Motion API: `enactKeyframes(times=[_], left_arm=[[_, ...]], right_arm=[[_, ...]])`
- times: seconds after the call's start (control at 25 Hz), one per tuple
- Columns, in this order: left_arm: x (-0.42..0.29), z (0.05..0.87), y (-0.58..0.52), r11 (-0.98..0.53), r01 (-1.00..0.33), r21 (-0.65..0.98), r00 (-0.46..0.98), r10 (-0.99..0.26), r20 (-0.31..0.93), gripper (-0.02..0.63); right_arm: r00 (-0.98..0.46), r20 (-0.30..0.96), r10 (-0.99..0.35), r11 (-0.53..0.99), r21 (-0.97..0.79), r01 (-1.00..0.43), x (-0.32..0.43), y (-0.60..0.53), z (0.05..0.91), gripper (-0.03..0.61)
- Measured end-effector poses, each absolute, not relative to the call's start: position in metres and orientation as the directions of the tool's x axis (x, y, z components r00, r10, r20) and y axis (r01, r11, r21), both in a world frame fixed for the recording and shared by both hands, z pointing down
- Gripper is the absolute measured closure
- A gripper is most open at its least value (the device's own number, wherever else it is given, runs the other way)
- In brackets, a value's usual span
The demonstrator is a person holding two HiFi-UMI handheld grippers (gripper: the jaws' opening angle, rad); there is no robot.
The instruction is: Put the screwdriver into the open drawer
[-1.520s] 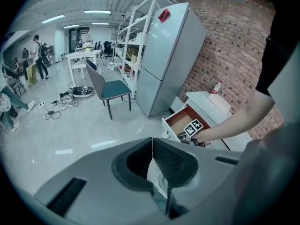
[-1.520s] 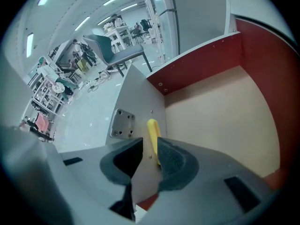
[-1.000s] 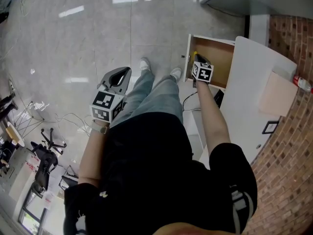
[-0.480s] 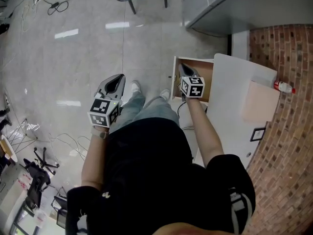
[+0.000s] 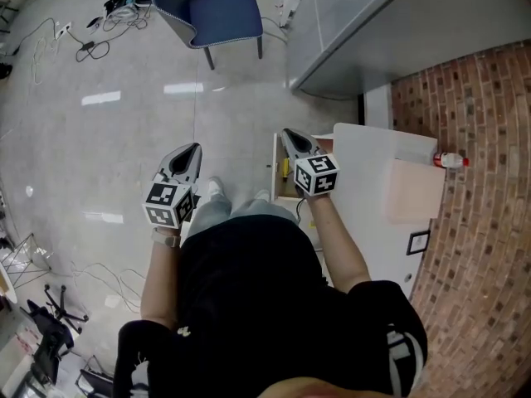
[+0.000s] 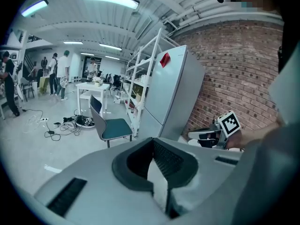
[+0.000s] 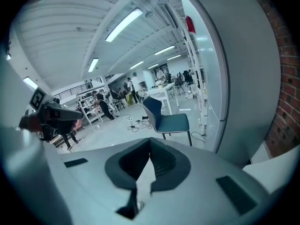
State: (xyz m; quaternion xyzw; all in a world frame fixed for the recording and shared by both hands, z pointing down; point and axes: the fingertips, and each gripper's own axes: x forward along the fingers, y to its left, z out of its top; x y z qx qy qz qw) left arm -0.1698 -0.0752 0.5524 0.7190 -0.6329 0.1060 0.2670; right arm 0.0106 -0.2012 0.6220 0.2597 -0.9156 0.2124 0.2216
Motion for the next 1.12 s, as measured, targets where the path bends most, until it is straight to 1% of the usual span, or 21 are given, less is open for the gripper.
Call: enactKeyframes(times=[0.28,0.72,1.12], left_arm=[[-0.174,0.514,-0.084,-0.061,-0.971,0.230,0.156,-0.894,0.420,0.609],[-0.168,0.450,-0.087,-0.144,-0.975,0.171,0.192,-0.931,0.311,0.609],[-0.168,0.404,-0.078,-0.164,-0.980,0.114,0.184,-0.962,0.202,0.609]], right_arm=[[-0.827,0.417,-0.378,0.822,-0.259,-0.507,-0.004,-0.200,0.548,0.568],[-0.865,0.295,-0.405,0.869,-0.170,-0.465,-0.009,-0.186,0.459,0.568],[-0.891,0.242,-0.385,0.897,-0.128,-0.422,-0.009,-0.156,0.419,0.568]])
